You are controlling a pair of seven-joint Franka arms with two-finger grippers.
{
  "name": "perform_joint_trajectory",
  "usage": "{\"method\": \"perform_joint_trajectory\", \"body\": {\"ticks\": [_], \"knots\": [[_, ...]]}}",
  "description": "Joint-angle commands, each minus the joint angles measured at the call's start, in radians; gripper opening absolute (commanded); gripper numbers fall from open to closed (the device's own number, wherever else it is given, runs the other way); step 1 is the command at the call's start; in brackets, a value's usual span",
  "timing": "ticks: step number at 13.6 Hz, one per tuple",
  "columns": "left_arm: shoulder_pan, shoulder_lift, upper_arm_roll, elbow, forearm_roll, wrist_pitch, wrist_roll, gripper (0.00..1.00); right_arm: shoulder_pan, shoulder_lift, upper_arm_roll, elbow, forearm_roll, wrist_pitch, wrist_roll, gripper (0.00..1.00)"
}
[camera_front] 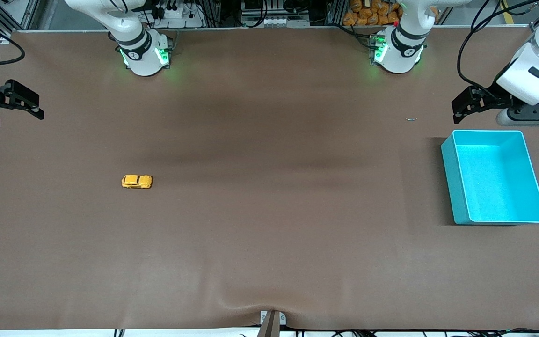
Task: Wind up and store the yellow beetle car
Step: 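Lower the right gripper over the yellow beetle car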
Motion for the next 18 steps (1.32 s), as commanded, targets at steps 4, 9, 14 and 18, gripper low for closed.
{"method": "perform_joint_trajectory", "body": {"ticks": [4, 9, 14, 18], "knots": [[0.006, 0.001, -0.005, 0.012, -0.021, -0.003, -0.007, 1.00, 0.012, -0.004, -0.007, 0.023, -0.012, -0.010, 0.002, 1.00], [0.006, 0.000, -0.005, 0.007, -0.021, -0.006, -0.002, 1.00, 0.041, 0.009, -0.011, 0.011, -0.009, -0.016, 0.000, 1.00], [0.008, -0.006, -0.005, 0.004, -0.021, -0.008, 0.002, 1.00, 0.049, 0.038, 0.044, -0.108, -0.015, 0.030, -0.022, 1.00], [0.008, -0.003, -0.005, 0.003, -0.021, -0.008, -0.010, 1.00, 0.017, 0.033, 0.077, -0.332, -0.088, 0.239, -0.248, 1.00]]}}
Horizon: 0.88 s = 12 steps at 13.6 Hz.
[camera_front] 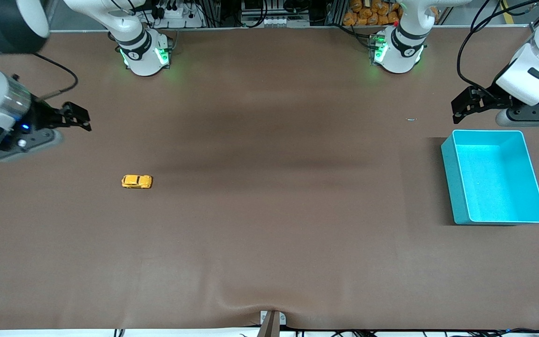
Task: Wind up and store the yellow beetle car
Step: 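Lower the right gripper over the yellow beetle car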
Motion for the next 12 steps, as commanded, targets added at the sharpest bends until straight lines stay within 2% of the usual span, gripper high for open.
{"method": "perform_joint_trajectory", "body": {"ticks": [1, 4, 7, 11, 12], "knots": [[0.011, -0.004, -0.004, 0.003, -0.021, -0.007, 0.002, 1.00, -0.034, -0.032, 0.026, -0.196, -0.061, 0.182, -0.146, 1.00], [0.028, -0.001, -0.004, 0.006, -0.021, -0.004, 0.013, 1.00, -0.043, -0.024, 0.034, -0.334, -0.166, 0.418, -0.311, 1.00], [0.029, -0.001, -0.004, 0.006, -0.019, -0.006, 0.019, 1.00, -0.065, 0.000, 0.037, -0.463, -0.171, 0.647, -0.479, 1.00], [0.029, -0.007, -0.004, 0.003, -0.021, -0.006, 0.024, 1.00, -0.063, 0.095, 0.037, -0.471, -0.206, 0.738, -0.655, 1.00], [0.029, -0.004, -0.004, 0.002, -0.021, -0.006, 0.024, 1.00, -0.063, 0.124, 0.037, -0.471, -0.223, 0.744, -0.675, 0.97]]}}
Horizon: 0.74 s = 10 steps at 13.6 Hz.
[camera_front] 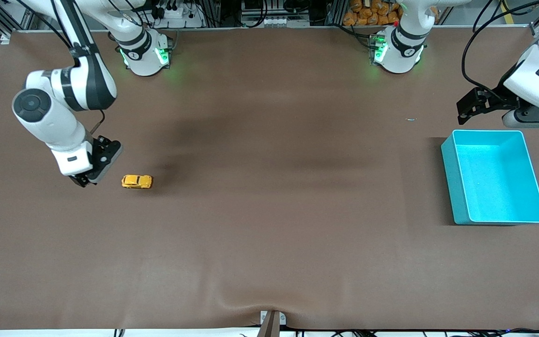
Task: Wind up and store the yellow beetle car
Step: 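Lower the right gripper over the yellow beetle car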
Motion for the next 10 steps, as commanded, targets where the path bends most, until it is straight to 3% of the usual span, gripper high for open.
{"method": "perform_joint_trajectory", "body": {"ticks": [1, 10], "knots": [[0.010, -0.002, -0.006, 0.003, -0.021, -0.004, 0.017, 1.00, -0.023, 0.067, 0.020, 0.003, -0.064, 0.029, -0.096, 0.90], [0.024, -0.005, -0.006, -0.017, -0.021, -0.015, 0.015, 1.00, -0.035, 0.254, 0.022, 0.004, -0.064, 0.188, -0.205, 0.84]]}}
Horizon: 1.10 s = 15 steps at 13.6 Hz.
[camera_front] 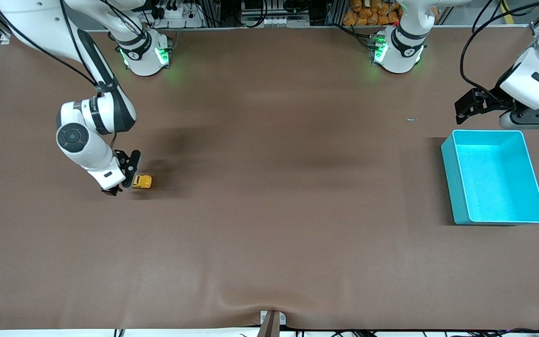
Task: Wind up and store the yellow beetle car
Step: 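Lower the right gripper over the yellow beetle car, then close the right gripper on the yellow car's body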
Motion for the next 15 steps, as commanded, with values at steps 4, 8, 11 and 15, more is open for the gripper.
{"method": "perform_joint_trajectory", "body": {"ticks": [4, 8, 11, 15], "knots": [[0.022, -0.009, -0.006, -0.002, -0.021, -0.006, 0.015, 1.00, -0.032, 0.043, 0.025, 0.006, -0.018, 0.032, -0.025, 0.76], [0.022, -0.010, -0.006, -0.005, -0.021, -0.007, 0.015, 1.00, -0.036, 0.046, 0.050, 0.003, -0.013, 0.028, -0.019, 0.73], [0.021, -0.009, -0.010, -0.005, -0.021, -0.007, 0.015, 1.00, -0.047, 0.045, 0.071, -0.006, -0.011, 0.028, -0.016, 0.69], [0.021, -0.009, -0.012, -0.006, -0.021, -0.007, 0.015, 1.00, -0.047, 0.046, 0.082, -0.011, -0.011, 0.032, -0.014, 0.61]]}}
